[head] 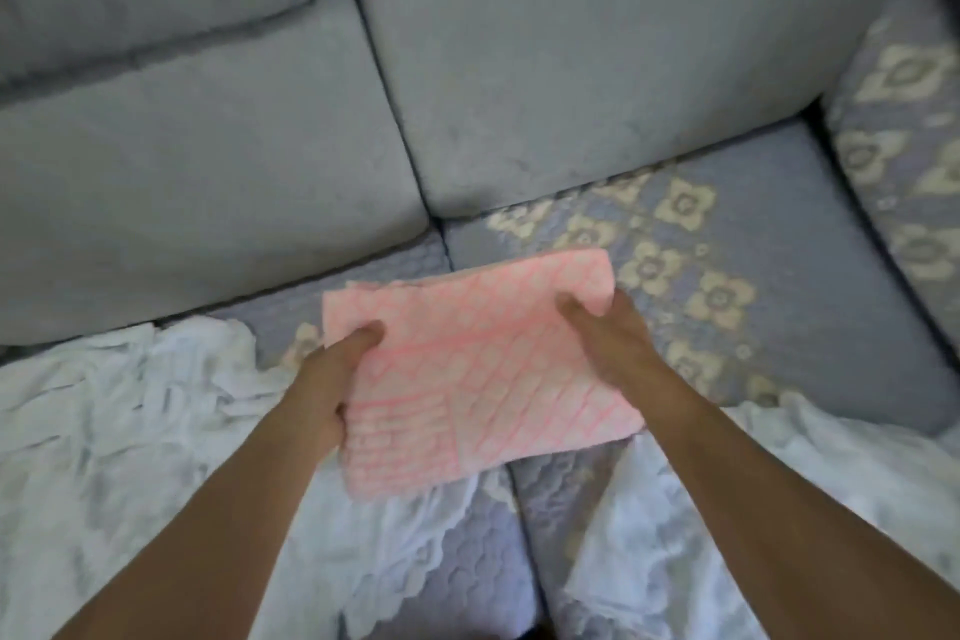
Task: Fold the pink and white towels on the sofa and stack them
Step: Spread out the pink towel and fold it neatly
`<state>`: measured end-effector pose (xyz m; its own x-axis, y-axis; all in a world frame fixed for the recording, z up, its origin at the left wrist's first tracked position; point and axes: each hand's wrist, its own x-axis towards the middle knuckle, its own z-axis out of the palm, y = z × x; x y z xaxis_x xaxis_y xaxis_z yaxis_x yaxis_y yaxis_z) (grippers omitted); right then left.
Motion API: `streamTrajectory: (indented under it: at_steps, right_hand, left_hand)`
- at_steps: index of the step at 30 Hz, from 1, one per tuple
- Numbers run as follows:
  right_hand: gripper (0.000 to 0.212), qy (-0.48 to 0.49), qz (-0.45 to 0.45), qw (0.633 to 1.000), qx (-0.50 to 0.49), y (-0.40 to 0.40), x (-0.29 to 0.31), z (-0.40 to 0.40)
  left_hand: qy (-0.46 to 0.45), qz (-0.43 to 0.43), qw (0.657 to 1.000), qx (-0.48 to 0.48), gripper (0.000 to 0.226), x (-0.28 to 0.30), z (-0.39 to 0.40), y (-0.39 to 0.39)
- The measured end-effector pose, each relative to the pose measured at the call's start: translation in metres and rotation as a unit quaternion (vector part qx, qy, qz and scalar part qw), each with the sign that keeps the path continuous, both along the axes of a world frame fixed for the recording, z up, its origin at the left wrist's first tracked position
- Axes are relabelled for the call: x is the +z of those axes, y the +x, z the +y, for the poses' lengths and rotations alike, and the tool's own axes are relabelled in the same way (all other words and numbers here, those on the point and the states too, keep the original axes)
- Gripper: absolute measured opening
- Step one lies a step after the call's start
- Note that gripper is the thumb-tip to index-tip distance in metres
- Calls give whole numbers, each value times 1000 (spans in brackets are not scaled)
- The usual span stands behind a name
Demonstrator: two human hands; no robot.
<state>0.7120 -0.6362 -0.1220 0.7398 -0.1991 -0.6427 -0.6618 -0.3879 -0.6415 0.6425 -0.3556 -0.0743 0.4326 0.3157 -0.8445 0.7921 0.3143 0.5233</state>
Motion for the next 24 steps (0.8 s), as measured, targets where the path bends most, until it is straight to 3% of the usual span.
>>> streamTrajectory:
  at_steps: [4, 6, 8, 9, 10, 11, 13, 14, 15, 19, 24]
  right_hand:
    - [77, -113, -129, 984, -53, 77, 45, -139]
    - [85, -139, -161, 976, -54, 114, 51, -198]
    - [97, -202, -136, 970, -5, 135, 38, -244]
    - [96, -261, -115, 958, 36, 137, 27, -262]
    - [92, -318, -101, 940, 73, 134, 13, -276]
    - [85, -358, -100, 922, 104, 129, -2, -282]
    - [76, -372, -134, 905, 159, 114, -25, -274]
    - [75, -367, -150, 898, 191, 105, -31, -263]
    - [75, -358, -151, 896, 215, 99, -41, -255]
    - [73, -365, -100, 893, 244, 92, -76, -250]
    - [75, -428, -152, 868, 199, 101, -121, -244]
  left_hand:
    - [-9, -90, 994, -65, 49, -1, -130, 91]
    - [2, -153, 982, -106, 69, -13, -181, 133]
    - [82, -154, 969, -177, 99, -40, -220, 159]
    - [166, -127, 946, -247, 105, -56, -235, 162]
    - [283, -87, 890, -346, 102, -74, -246, 159]
    - [408, -70, 802, -431, 94, -83, -256, 153]
    - [548, -169, 625, -530, 76, -92, -274, 141]
    - [556, -226, 573, -558, 69, -93, -281, 137]
    - [545, -253, 547, -583, 64, -96, -288, 134]
    - [511, -182, 586, -602, 70, -113, -299, 123]
    - [503, -125, 597, -612, 74, -157, -306, 145]
